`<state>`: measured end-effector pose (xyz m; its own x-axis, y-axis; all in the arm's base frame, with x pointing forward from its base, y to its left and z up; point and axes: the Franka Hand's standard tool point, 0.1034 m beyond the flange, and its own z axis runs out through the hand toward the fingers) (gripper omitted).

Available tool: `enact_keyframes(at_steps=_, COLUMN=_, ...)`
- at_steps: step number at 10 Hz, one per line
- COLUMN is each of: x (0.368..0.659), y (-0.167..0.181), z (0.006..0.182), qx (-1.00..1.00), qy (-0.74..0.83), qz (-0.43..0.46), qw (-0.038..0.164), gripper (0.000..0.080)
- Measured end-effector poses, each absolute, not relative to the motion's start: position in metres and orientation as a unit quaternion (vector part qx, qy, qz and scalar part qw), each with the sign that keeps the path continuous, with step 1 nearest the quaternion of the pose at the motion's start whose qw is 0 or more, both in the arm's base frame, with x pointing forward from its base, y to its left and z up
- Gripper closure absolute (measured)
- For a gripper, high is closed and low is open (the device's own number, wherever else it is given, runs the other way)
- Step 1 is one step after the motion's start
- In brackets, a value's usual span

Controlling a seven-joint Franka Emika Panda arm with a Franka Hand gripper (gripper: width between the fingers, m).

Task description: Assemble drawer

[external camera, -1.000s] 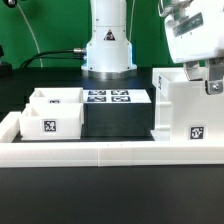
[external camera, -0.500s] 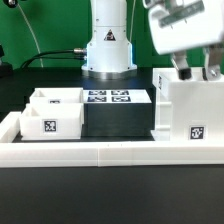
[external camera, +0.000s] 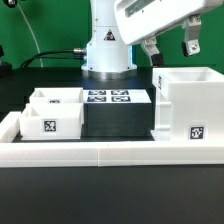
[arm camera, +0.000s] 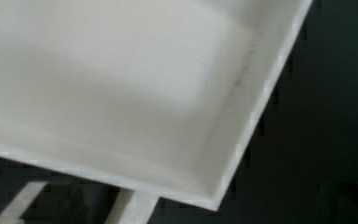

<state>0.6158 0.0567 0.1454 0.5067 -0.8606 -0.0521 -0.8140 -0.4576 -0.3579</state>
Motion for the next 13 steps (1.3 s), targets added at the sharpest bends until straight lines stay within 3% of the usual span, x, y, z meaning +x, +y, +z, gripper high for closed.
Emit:
enact_keyframes(at_steps=2, x=0.608, y=0.047, z=0.139, qx=-0.937, qy=0.318, qz=-0.078, qw=0.122, gripper=0.0151)
enact_keyframes(at_steps=3, x=0.605, y=0.038, z=0.139, qx=-0.963, qy=0.231, qz=-0.084, qw=0.108, gripper=0.0151)
enact_keyframes(at_steps=5, x=0.597, y=0.018, z=0.14, qx=-0.986, qy=0.112, qz=-0.075, qw=0.097, gripper=0.0151)
enact_keyframes(at_steps=9, x=0.596, y=0.017, z=0.138, qx=-0.993, qy=0.001, qz=-0.082, qw=0.083, gripper=0.0151)
enact_keyframes(at_steps=12, x=0.574, y=-0.009, z=0.122, qx=-0.998, qy=-0.027, qz=-0.049, qw=0.034, gripper=0.0151)
enact_keyframes(at_steps=13, x=0.568, y=-0.023, z=0.116, qx=-0.998, qy=-0.024, qz=-0.049, qw=0.028, gripper=0.0151)
